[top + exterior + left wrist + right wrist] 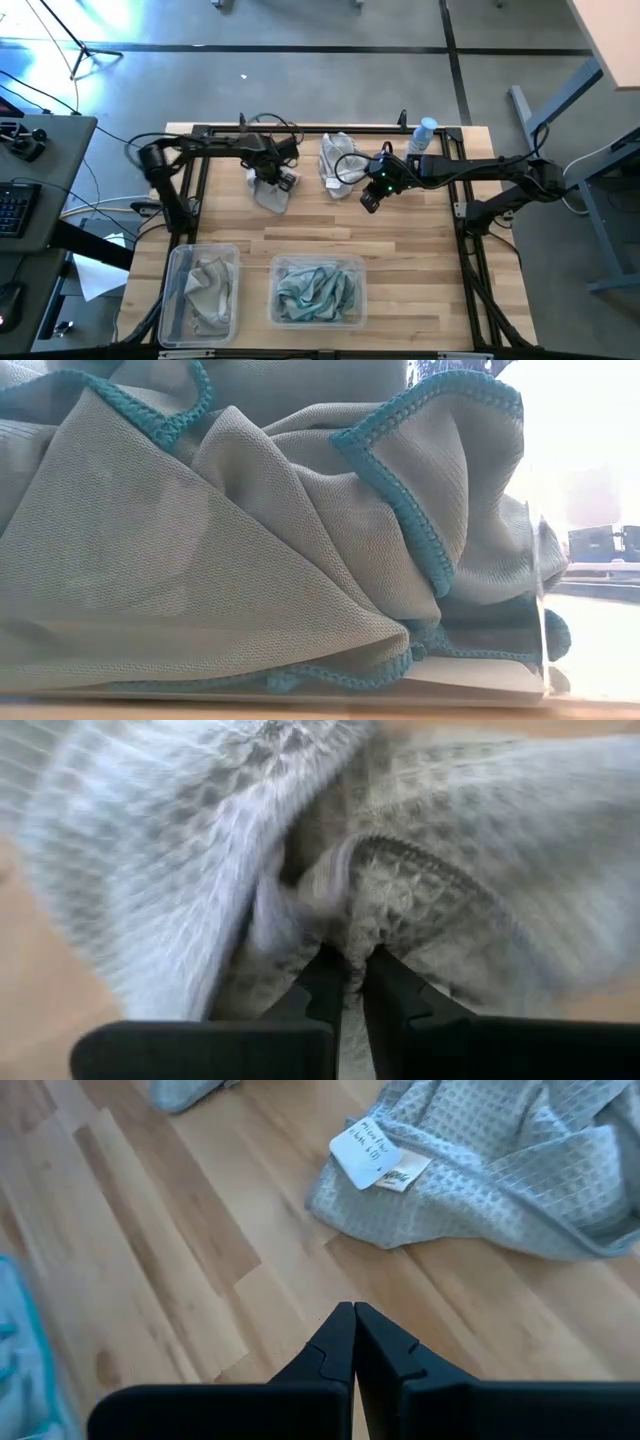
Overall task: Sort microfiber towel by color & place in baskets
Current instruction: Put the left grey towel into the left transparent bin
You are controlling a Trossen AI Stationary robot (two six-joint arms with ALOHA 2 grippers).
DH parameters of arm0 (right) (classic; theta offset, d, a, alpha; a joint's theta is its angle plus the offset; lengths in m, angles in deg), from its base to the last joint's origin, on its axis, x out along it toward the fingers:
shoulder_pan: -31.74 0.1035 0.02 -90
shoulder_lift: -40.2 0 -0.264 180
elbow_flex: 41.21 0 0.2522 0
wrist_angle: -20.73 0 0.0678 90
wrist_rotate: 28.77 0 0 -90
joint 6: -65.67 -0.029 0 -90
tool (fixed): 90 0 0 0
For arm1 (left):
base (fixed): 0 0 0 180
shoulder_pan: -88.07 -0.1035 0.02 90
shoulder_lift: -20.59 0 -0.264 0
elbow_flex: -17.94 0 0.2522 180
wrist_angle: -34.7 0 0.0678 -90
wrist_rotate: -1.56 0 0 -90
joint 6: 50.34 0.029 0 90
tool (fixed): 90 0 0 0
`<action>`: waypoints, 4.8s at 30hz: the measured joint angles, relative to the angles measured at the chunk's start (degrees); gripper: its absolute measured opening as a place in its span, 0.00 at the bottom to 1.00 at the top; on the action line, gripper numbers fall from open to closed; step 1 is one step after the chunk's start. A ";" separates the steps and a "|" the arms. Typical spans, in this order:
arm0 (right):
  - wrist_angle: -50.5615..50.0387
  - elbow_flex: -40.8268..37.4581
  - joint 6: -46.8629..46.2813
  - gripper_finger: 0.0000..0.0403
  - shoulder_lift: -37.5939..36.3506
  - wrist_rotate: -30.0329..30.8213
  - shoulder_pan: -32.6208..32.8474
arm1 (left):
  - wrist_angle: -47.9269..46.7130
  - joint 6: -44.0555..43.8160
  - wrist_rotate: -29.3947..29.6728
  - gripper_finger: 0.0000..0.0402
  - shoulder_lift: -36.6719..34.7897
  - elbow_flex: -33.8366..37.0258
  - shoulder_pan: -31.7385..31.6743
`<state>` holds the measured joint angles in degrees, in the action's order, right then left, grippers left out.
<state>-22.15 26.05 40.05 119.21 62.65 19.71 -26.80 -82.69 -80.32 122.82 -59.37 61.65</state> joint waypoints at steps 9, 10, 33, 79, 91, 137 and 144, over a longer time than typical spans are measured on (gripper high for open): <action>-0.37 0.00 2.24 0.00 0.00 4.10 0.00 | -7.15 2.03 0.59 0.01 -20.66 -0.27 2.04; -0.37 0.02 1.03 0.00 0.00 4.12 0.00 | -7.81 1.87 1.14 0.01 -23.29 -0.33 2.86; 4.49 0.04 -25.59 0.00 0.02 12.08 14.77 | -42.15 -17.13 8.46 0.00 -41.36 -14.34 45.99; 3.41 0.04 -29.60 0.00 0.02 18.35 21.07 | -13.90 -28.13 -7.35 0.00 -19.63 -22.82 98.65; 1.90 0.04 -29.45 0.00 0.02 18.00 21.07 | -40.65 -37.63 -5.16 0.00 -19.63 -22.82 98.69; -0.24 0.04 -31.02 0.00 0.02 17.49 21.08 | 4.46 -30.09 -0.09 0.00 -21.18 20.04 92.05; -0.39 0.04 -30.96 0.00 0.02 17.49 21.07 | 4.46 -31.62 -0.26 0.07 -21.24 20.11 92.05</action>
<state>-22.55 26.09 9.09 119.23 80.14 40.78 -22.34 -114.31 -80.59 101.58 -39.26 153.70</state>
